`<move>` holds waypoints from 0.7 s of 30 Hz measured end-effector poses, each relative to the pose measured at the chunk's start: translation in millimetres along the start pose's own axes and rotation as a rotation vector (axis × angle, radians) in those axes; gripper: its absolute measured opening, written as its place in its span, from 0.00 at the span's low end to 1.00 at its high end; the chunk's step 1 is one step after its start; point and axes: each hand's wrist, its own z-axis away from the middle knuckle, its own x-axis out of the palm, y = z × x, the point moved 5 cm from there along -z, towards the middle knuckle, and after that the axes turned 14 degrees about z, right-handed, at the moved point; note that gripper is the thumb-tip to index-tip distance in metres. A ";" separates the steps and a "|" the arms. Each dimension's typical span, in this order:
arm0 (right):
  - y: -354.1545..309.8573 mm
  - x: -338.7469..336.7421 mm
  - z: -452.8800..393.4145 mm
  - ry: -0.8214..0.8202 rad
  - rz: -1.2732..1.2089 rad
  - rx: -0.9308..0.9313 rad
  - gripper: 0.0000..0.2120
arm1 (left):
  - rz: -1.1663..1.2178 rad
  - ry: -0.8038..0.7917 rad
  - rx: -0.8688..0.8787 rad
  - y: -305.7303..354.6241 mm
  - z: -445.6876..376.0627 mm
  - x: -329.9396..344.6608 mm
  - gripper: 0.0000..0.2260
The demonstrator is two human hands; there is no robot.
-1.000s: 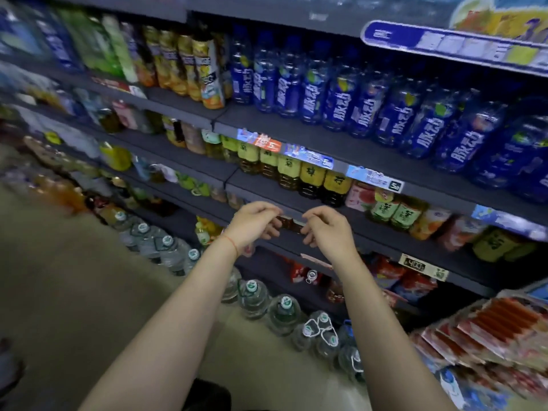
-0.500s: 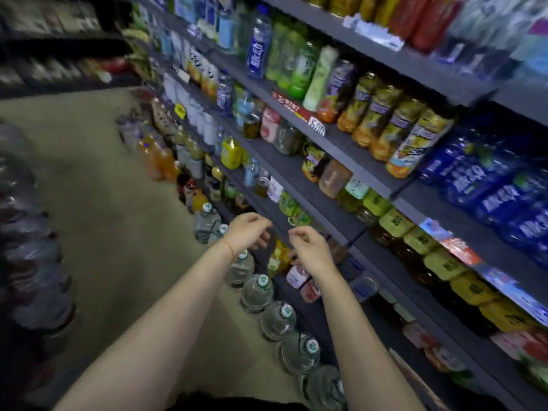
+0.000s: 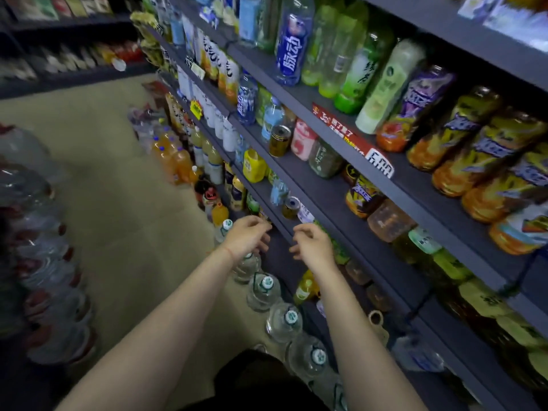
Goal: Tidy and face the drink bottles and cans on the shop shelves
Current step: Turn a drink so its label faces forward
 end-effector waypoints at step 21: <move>-134.2 25.9 -310.6 0.101 0.064 0.036 0.31 | 0.007 -0.097 0.081 142.4 -321.7 -12.0 0.12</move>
